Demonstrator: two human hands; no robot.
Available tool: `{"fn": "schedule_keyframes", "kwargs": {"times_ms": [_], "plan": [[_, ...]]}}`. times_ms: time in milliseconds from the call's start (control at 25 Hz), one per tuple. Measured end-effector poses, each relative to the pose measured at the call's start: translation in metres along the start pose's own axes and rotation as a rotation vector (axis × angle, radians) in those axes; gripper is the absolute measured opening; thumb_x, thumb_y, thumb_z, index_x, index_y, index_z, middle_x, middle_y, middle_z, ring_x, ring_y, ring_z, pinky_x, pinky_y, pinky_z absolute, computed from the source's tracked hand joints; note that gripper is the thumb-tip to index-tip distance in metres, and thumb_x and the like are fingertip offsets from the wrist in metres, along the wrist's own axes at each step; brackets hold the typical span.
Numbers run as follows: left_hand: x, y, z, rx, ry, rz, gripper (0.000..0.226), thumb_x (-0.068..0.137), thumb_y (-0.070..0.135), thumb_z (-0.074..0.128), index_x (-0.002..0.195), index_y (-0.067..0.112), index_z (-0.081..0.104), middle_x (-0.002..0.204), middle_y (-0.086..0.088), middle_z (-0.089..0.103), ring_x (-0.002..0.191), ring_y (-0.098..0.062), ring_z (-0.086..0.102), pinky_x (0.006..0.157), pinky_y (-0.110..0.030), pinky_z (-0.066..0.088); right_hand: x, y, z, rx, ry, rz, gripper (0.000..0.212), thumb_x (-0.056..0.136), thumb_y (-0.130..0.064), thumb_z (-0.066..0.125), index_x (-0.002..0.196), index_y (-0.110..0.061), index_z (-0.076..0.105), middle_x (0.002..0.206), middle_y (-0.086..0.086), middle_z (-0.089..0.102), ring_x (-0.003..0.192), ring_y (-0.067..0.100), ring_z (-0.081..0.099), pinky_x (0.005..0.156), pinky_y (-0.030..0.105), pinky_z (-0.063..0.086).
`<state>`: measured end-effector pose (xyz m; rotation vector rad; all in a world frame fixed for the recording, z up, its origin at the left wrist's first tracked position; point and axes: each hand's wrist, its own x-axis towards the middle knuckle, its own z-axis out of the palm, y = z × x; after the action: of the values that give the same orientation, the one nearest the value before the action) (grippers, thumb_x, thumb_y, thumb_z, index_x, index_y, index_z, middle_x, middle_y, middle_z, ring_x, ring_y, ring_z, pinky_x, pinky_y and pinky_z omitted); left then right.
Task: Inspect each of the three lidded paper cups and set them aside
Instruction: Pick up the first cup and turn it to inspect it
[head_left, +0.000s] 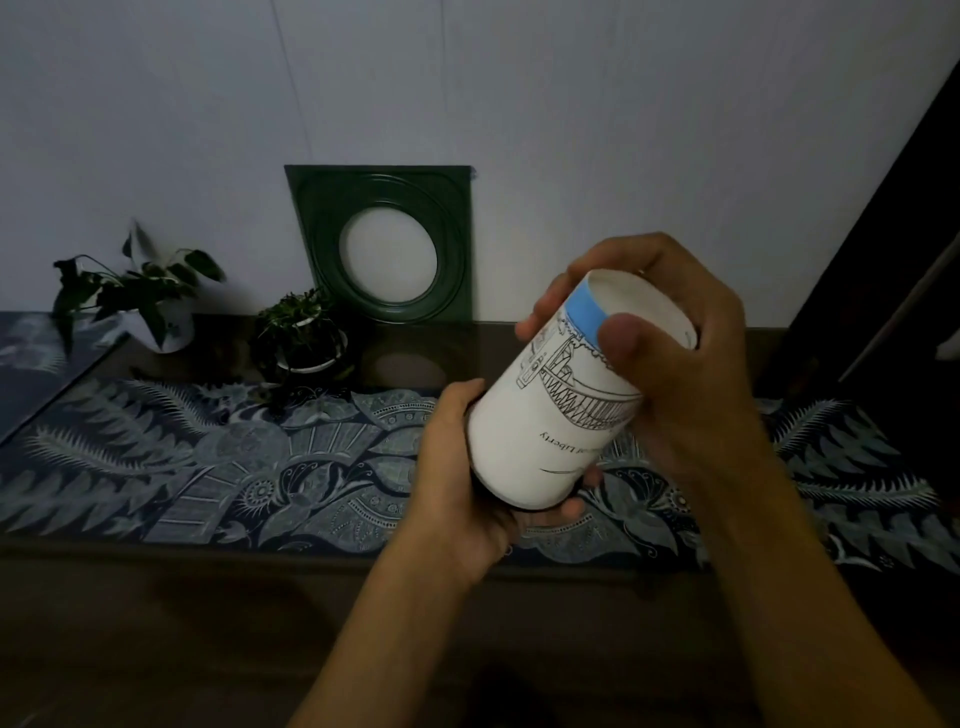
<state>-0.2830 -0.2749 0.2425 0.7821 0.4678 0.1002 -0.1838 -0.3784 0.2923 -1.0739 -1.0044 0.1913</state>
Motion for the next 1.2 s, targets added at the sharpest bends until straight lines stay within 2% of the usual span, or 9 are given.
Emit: {"fn": "schedule_keyframes", "kwargs": {"times_ms": [160, 360, 480, 640, 760, 880, 1040, 1120, 1200], "plan": [[0.000, -0.006, 0.006, -0.040, 0.095, 0.148, 0.058, 0.096, 0.050, 0.034, 0.116, 0.007, 0.068, 0.092, -0.024, 0.073, 0.060, -0.036, 0.067, 0.043, -0.028, 0.051, -0.007, 0.007, 0.013, 0.046, 0.144, -0.070, 0.051, 0.071, -0.051, 0.075, 0.102, -0.012, 0.061, 0.089, 0.002, 0.072, 0.086, 0.034, 0.072, 0.076, 0.047, 0.058], [0.007, -0.016, 0.005, -0.015, 0.225, 0.433, 0.038, 0.098, 0.041, 0.036, 0.096, 0.019, 0.068, 0.085, -0.010, 0.078, 0.061, -0.029, 0.070, 0.047, -0.032, 0.052, -0.021, 0.023, 0.020, 0.144, 0.401, 0.004, 0.048, 0.068, -0.041, 0.081, 0.102, -0.012, 0.062, 0.092, 0.007, 0.072, 0.088, 0.034, 0.072, 0.076, 0.047, 0.058], [0.010, -0.013, -0.006, 0.008, 0.132, 0.262, 0.050, 0.095, 0.044, 0.037, 0.113, 0.009, 0.068, 0.095, -0.019, 0.075, 0.068, -0.035, 0.070, 0.052, -0.035, 0.055, -0.019, 0.023, 0.007, 0.041, 0.244, 0.064, 0.050, 0.068, -0.043, 0.082, 0.105, -0.016, 0.062, 0.100, 0.010, 0.072, 0.098, 0.038, 0.070, 0.084, 0.057, 0.056], [0.004, -0.008, -0.003, 0.044, -0.072, -0.113, 0.060, 0.079, 0.049, 0.046, 0.109, 0.003, 0.070, 0.091, -0.024, 0.070, 0.068, -0.037, 0.066, 0.048, -0.029, 0.054, -0.006, 0.011, -0.009, 0.076, -0.117, 0.052, 0.062, 0.068, -0.049, 0.079, 0.110, -0.009, 0.056, 0.103, 0.010, 0.071, 0.098, 0.039, 0.069, 0.083, 0.051, 0.056], [0.006, -0.008, 0.001, 0.014, -0.076, -0.089, 0.057, 0.073, 0.047, 0.049, 0.101, 0.003, 0.072, 0.087, -0.023, 0.070, 0.063, -0.037, 0.066, 0.045, -0.028, 0.051, -0.004, 0.011, -0.001, 0.086, -0.050, 0.044, 0.062, 0.066, -0.053, 0.079, 0.104, -0.010, 0.056, 0.091, 0.006, 0.072, 0.084, 0.033, 0.072, 0.074, 0.045, 0.057], [0.008, -0.012, 0.004, 0.005, 0.073, 0.104, 0.052, 0.093, 0.046, 0.037, 0.098, 0.008, 0.072, 0.080, -0.020, 0.074, 0.059, -0.036, 0.068, 0.042, -0.029, 0.052, -0.008, 0.018, 0.011, 0.082, 0.162, -0.009, 0.058, 0.065, -0.056, 0.078, 0.101, -0.014, 0.059, 0.088, 0.004, 0.073, 0.082, 0.031, 0.072, 0.073, 0.044, 0.057], [0.014, -0.019, 0.002, 0.006, 0.224, 0.370, 0.045, 0.099, 0.043, 0.035, 0.107, 0.013, 0.068, 0.084, -0.010, 0.078, 0.060, -0.029, 0.072, 0.047, -0.032, 0.053, -0.017, 0.031, 0.019, 0.138, 0.419, 0.082, 0.061, 0.055, -0.060, 0.082, 0.100, -0.024, 0.063, 0.101, 0.015, 0.072, 0.094, 0.038, 0.071, 0.083, 0.057, 0.057], [0.012, -0.016, -0.003, -0.009, 0.160, 0.249, 0.051, 0.095, 0.043, 0.038, 0.114, 0.006, 0.069, 0.094, -0.018, 0.075, 0.065, -0.033, 0.069, 0.050, -0.033, 0.053, -0.017, 0.031, 0.011, 0.071, 0.317, 0.111, 0.058, 0.058, -0.060, 0.081, 0.102, -0.026, 0.063, 0.103, 0.012, 0.073, 0.097, 0.039, 0.070, 0.084, 0.061, 0.055], [0.010, -0.009, -0.007, 0.001, 0.062, 0.063, 0.054, 0.089, 0.045, 0.042, 0.106, 0.005, 0.074, 0.095, -0.025, 0.073, 0.066, -0.036, 0.066, 0.049, -0.032, 0.053, -0.012, 0.023, -0.002, 0.067, 0.084, 0.099, 0.062, 0.065, -0.057, 0.078, 0.109, -0.018, 0.061, 0.103, 0.009, 0.073, 0.099, 0.038, 0.070, 0.084, 0.055, 0.056]]}}
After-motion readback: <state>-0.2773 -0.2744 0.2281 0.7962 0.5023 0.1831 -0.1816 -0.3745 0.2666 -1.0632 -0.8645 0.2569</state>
